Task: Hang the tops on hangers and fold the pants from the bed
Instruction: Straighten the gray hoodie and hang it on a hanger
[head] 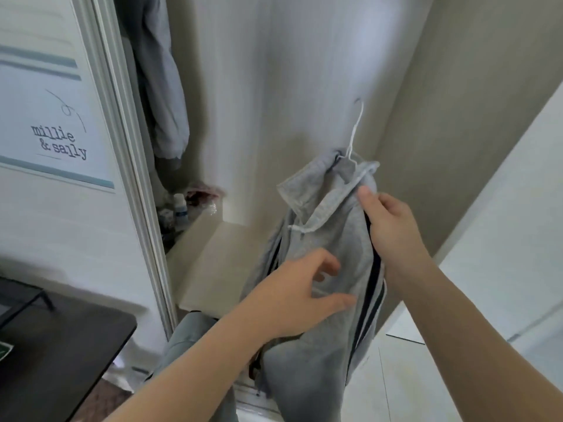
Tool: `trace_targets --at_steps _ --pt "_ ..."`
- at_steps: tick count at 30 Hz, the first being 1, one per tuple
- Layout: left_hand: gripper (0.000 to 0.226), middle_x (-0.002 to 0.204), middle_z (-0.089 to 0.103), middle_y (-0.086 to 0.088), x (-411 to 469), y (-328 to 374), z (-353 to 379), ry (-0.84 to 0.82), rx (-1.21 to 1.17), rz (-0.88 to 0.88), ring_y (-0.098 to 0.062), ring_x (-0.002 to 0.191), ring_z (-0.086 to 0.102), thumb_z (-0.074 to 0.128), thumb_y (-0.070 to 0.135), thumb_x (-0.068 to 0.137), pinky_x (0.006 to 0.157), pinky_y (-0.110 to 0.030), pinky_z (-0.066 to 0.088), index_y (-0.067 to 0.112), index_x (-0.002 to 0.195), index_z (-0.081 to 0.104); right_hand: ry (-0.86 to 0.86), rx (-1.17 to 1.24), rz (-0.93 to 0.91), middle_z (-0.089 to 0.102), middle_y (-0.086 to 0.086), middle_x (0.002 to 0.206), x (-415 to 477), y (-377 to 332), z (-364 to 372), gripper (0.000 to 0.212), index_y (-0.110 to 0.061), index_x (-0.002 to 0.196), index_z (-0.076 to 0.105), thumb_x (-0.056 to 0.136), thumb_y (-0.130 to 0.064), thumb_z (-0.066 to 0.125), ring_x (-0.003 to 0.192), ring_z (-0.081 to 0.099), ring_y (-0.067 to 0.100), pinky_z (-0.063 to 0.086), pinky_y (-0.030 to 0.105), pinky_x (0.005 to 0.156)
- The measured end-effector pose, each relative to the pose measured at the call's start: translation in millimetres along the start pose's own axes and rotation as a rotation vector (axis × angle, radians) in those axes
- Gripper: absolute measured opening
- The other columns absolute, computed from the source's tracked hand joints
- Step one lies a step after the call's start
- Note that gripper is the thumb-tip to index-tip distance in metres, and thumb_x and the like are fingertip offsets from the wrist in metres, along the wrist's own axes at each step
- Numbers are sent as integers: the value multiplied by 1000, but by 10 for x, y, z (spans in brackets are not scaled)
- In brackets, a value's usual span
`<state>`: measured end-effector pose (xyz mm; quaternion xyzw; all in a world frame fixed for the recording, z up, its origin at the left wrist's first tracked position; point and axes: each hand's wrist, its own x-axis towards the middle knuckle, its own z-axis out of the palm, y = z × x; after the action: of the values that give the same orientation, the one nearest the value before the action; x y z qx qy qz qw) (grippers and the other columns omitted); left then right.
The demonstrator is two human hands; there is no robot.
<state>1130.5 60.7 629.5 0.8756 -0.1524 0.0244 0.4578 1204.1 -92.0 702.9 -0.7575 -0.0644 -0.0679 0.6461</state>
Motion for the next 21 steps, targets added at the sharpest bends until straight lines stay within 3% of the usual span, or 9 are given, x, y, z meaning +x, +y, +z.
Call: trace_targets --at_steps 3,5,7,9,12,14,16,19,21 --pt "45 112 58 29 243 76 -329 12 45 74 10 105 55 63 71 79 92 -21 50 44 113 53 28 63 -52 59 22 88 227 -484 129 38 -2 94 62 100 -40 58 80 59 29 53 60 87" --pt "39 106 60 28 419 172 -560 33 75 129 8 100 57 65 68 80 89 -22 50 43 108 54 38 76 -118 58 17 90 394 -790 227 23 -14 99 61 100 -37 58 81 56 29 52 61 82" --pt "36 98 62 24 593 316 -808 64 110 173 6 92 59 64 69 78 84 -25 52 42 99 53 42 96 -172 53 15 92 594 -1083 328 19 -16 101 56 100 -35 59 83 52 28 47 51 73" --pt "35 86 63 18 744 483 -1064 111 126 230 1 80 60 61 70 75 76 -28 53 38 88 52 30 94 -221 48 14 92 799 -1377 431 19 -17 103 53 100 -35 58 85 48 26 40 43 75" --pt "36 72 58 7 988 706 -1455 196 174 298 -7 62 52 67 59 80 66 -37 50 28 80 49 32 93 -295 46 14 92 1143 -1817 565 18 -17 103 51 99 -33 58 83 46 28 37 41 75" --pt "39 77 62 -1 1181 823 -1708 241 229 299 -13 66 55 69 53 84 69 -43 52 18 88 52 31 101 -320 49 21 89 1394 -2125 644 19 -16 102 52 98 -34 59 80 50 34 45 43 77" --pt "39 92 67 0 1385 943 -1969 269 310 296 -19 84 63 67 51 87 80 -46 54 17 103 56 47 105 -346 59 36 94 1662 -2465 705 23 -13 99 56 96 -35 61 81 61 47 56 53 88" --pt "36 110 67 3 1687 1172 -2397 323 444 301 -21 101 63 63 46 91 90 -43 52 21 116 56 107 121 -383 72 21 106 2087 -2985 737 40 2 103 64 95 -36 63 91 72 36 58 52 88" --pt "26 107 66 2 1879 1338 -2680 375 520 295 -23 98 62 61 41 93 86 -39 51 22 110 56 125 130 -404 72 18 106 2353 -3284 727 41 2 114 62 95 -35 63 90 73 32 60 47 85"
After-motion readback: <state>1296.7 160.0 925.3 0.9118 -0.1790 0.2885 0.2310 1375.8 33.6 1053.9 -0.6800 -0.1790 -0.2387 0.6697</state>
